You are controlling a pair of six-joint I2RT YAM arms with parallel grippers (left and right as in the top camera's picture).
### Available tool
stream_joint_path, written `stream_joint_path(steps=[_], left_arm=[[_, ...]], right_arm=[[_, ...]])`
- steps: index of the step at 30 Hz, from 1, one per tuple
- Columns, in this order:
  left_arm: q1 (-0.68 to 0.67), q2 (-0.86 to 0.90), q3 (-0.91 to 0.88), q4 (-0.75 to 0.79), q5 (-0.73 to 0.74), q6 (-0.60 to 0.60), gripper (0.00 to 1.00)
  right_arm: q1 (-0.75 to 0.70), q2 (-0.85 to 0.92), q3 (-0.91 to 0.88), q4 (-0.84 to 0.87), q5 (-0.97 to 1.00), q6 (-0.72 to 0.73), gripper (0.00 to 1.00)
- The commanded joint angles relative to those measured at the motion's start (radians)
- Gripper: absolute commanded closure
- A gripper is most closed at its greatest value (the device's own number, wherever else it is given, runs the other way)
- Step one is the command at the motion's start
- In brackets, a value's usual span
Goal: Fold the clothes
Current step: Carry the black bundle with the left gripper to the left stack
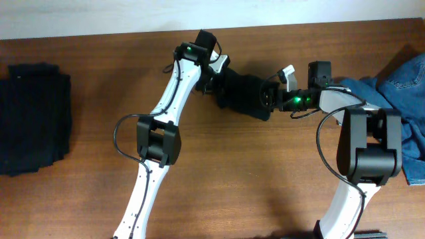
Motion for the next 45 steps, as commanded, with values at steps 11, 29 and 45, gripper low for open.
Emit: stream_joint_path(steps=[11, 29, 45], left_arm=[[0.070, 0.061, 0.052, -0.015, 0.195, 0.020, 1.00], [0.272, -0.101, 0.308, -0.148, 0.111, -0.120, 0.99], [0.516, -0.371, 0.308, -0.344, -0.335, -0.252, 1.00]], right_arm=[[-0.195, 0.033, 0.003, -0.152, -0.021, 0.025, 0.01], [-0.217, 0.033, 0.002, -0.209, 0.105, 0.025, 0.01], [-0.069, 0.033, -0.002, -0.261, 0.260, 0.029, 0.02]])
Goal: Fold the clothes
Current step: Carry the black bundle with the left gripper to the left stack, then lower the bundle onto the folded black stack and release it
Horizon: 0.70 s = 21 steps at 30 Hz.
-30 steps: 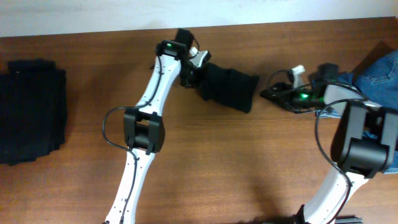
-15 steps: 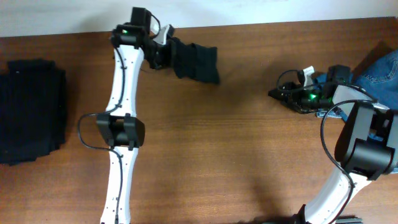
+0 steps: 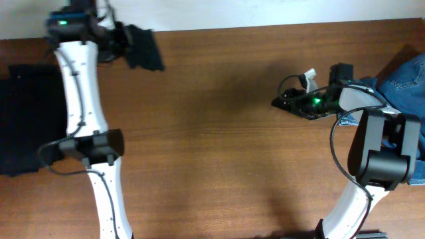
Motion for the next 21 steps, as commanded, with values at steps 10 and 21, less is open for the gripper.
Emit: stream_joint_path(steps=[10, 21], left_arm=[[0.211, -0.143, 0.019, -0.048, -0.173, -0.093, 1.00], [0.371, -0.175, 0.019, -0.049, -0.372, -0.101, 1.00]], right_arm=[[0.164, 0.056, -0.084, -0.034, 0.209, 0.009, 0.01], [0.311, 0.056, -0.103, -0.024, 0.365, 0.073, 0.01]])
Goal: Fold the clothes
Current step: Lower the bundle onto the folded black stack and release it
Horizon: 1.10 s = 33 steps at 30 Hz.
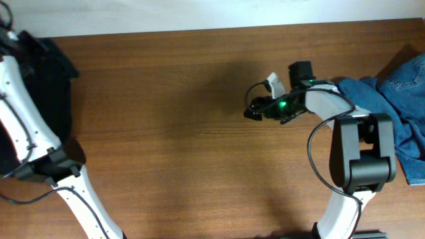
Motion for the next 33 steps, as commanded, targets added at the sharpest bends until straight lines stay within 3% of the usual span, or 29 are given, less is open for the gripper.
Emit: stream_joint_path(steps=[1, 12, 23, 33], left_arm=[[0.052, -0.063, 0.019, 0.000, -0.116, -0.016, 1.00], [0.173, -0.056, -0.001, 0.005, -0.054, -0.010, 1.00], [0.182, -0.042, -0.002, 0.185, 0.087, -0.010, 1.00], [0.179, 0.010, -0.002, 0.203, 0.117, -0.006, 1.00]], right_arm=[[0.059, 0.105, -0.080, -0.021, 0.175, 0.042, 0.01], [0.085, 0.105, -0.080, 0.000, 0.175, 0.042, 0.01], [0.085, 0.105, -0.080, -0.055, 0.167, 0.042, 0.01], [0.085, 0.105, -0.080, -0.046, 0.168, 0.042, 0.01]])
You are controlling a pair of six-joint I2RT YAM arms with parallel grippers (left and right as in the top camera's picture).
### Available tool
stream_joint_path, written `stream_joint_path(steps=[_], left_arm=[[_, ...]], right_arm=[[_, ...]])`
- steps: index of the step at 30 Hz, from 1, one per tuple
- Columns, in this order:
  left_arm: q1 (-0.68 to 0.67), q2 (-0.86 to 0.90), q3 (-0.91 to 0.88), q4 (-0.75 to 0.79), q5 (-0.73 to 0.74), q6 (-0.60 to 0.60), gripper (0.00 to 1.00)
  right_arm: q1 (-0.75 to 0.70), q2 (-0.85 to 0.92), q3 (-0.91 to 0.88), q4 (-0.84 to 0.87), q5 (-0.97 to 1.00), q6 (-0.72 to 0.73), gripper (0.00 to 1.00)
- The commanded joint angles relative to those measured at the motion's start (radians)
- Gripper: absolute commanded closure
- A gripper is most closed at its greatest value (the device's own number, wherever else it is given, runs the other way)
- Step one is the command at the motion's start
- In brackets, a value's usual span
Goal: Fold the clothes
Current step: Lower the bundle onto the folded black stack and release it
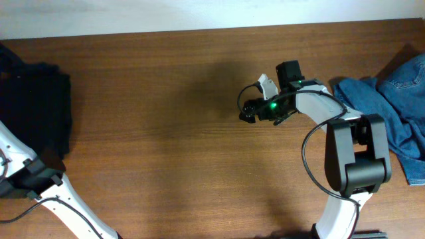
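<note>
A stack of folded black clothes (36, 109) lies at the table's left edge. A dark mass (8, 56) at its far corner runs off the frame; whether it is cloth or my left gripper cannot be told. Of the left arm only the white links (30, 176) show at the lower left. A heap of blue denim clothes (392, 113) lies at the right edge. My right gripper (246, 113) points left, low over bare wood at centre right, with nothing in it; its jaws are too small to read.
The brown wooden table (166, 133) spans the whole view, with a pale wall strip along the far edge. The right arm's base (352, 172) stands at the lower right, next to the denim heap.
The left arm has gone further left, so its gripper and the black garment no longer show apart from the black stack. The right gripper has shifted slightly left.
Both grippers were at a folded black garment at the far middle of the table. Then the left gripper held it at the far left while the right had pulled back toward the denim. The garment then reached the black stack, and now merges with it.
</note>
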Motion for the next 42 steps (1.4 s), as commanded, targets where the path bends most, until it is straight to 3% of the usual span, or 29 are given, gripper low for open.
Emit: stream_joint_path(steps=[1, 18, 30, 35, 42], left_arm=[[0.000, 0.027, 0.000, -0.008, 0.025, -0.008, 1.00], [-0.014, 0.030, 0.000, -0.076, 0.025, -0.038, 1.00], [-0.090, 0.018, -0.073, 0.077, 0.015, -0.039, 1.00], [-0.120, -0.069, -0.289, 0.176, -0.032, -0.040, 1.00], [-0.097, -0.370, -0.850, 0.464, -0.032, -0.045, 1.00]], right_arm=[[0.028, 0.114, -0.082, -0.045, 0.073, 0.024, 0.01], [0.028, 0.114, -0.082, -0.045, 0.073, 0.024, 0.01], [0.028, 0.114, -0.082, -0.045, 0.073, 0.024, 0.01], [0.028, 0.114, -0.081, -0.045, 0.073, 0.024, 0.01], [0.028, 0.114, -0.081, -0.045, 0.073, 0.024, 0.01]])
